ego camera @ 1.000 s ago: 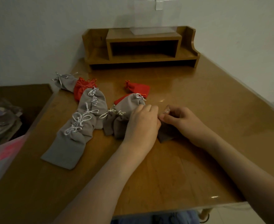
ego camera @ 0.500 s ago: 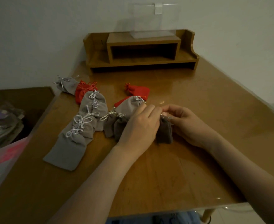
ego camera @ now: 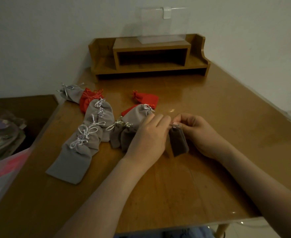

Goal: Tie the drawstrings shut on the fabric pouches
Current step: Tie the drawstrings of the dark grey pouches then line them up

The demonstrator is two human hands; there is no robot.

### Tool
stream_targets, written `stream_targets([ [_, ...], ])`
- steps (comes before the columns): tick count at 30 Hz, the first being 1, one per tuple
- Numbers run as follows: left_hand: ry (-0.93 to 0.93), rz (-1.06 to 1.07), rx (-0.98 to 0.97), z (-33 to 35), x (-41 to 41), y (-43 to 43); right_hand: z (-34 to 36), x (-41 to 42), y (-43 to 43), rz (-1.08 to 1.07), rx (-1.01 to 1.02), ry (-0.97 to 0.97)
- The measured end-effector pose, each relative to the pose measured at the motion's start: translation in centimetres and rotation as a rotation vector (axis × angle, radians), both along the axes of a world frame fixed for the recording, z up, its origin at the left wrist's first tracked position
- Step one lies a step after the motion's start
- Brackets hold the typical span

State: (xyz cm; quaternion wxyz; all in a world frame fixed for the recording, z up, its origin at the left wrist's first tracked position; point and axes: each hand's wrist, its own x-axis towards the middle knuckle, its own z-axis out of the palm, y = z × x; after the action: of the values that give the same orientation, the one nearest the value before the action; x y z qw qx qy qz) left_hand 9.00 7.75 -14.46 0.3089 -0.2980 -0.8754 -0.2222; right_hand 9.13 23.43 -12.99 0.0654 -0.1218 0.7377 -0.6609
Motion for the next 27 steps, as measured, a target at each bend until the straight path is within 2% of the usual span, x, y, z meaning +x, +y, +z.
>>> stream_targets([
  [5,-0.187,-0.1,0.155,0.18,-0.29,-0.14,0.14,0.19,-0.06,0.01,0.036,0.042],
  [10,-0.274,-0.1,0.209,0.35,-0.14,-0.14,0.28,0.48,0.15,0.017,0.102,0.113],
  [14,-0.168,-0.033,0.149,0.23,-0.14,-0.21,0.25,0.71,-0.06,-0.002,0.171,0.153],
  [21,0.007,-0.008,0.104,0.37,0.25,-0.04,0.27,0.64,-0.2,0.012,-0.014,0.077],
  [24,-0.007,-0.036,0.106,0.22,0.1,-0.04,0.19,0.65,-0.3,0.012,0.01,0.07],
  [27,-0.117,-0.061,0.173,0.04,-0.11,0.16,0.13,0.62,-0.33,-0.013,0.048,0.124],
])
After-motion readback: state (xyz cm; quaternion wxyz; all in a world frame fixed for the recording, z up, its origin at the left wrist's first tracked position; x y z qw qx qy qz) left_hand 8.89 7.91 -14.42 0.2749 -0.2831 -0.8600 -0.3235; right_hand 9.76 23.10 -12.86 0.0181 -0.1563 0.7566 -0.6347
